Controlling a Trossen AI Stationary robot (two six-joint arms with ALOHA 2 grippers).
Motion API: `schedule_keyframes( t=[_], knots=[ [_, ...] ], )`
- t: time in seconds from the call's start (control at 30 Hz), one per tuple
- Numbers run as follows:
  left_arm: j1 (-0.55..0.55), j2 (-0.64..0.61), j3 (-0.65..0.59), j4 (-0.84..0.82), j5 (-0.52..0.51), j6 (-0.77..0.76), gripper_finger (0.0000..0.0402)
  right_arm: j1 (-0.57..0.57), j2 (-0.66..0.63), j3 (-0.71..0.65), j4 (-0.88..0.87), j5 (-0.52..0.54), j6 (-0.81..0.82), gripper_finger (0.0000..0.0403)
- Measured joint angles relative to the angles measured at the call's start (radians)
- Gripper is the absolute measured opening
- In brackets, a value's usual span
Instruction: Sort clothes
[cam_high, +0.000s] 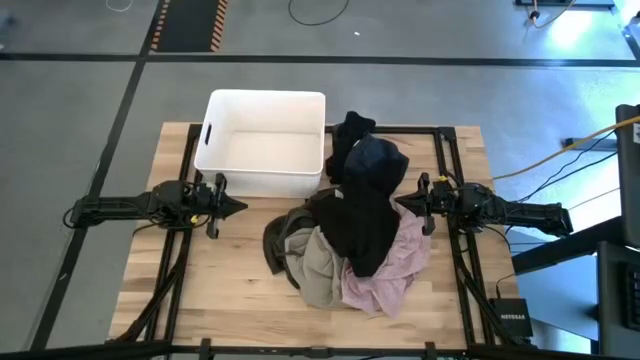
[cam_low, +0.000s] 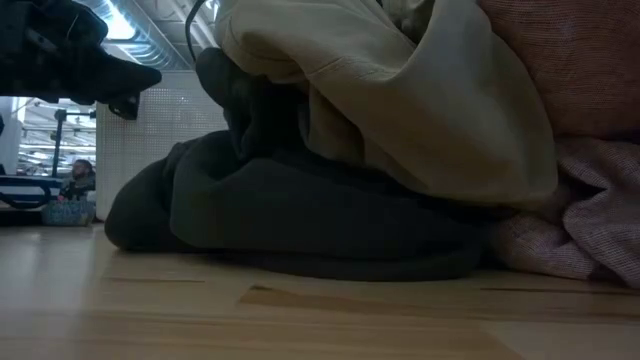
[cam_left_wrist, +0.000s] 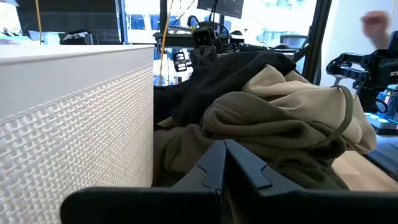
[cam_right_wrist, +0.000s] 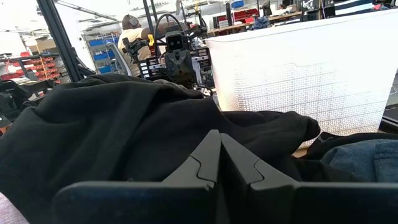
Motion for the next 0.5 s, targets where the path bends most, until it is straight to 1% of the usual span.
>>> schedule_keyframes(
  t=[0.23,0.43,0.5],
  knots=[
    [0.0,0.0,0.0,0.0,0.0,0.002,0.0001,0.0,0.0,0.0,0.0,0.0,0.0,0.0015],
    [0.0,0.0,0.0,0.004,-0.001,0.141,0.0001,0.0,0.0,0.0,0.0,0.0,0.0,0.0015],
    [0.0,0.0,-0.001,0.033,0.0,0.139,0.0001,0.0,0.0,0.0,0.0,0.0,0.0,0.0015]
  ],
)
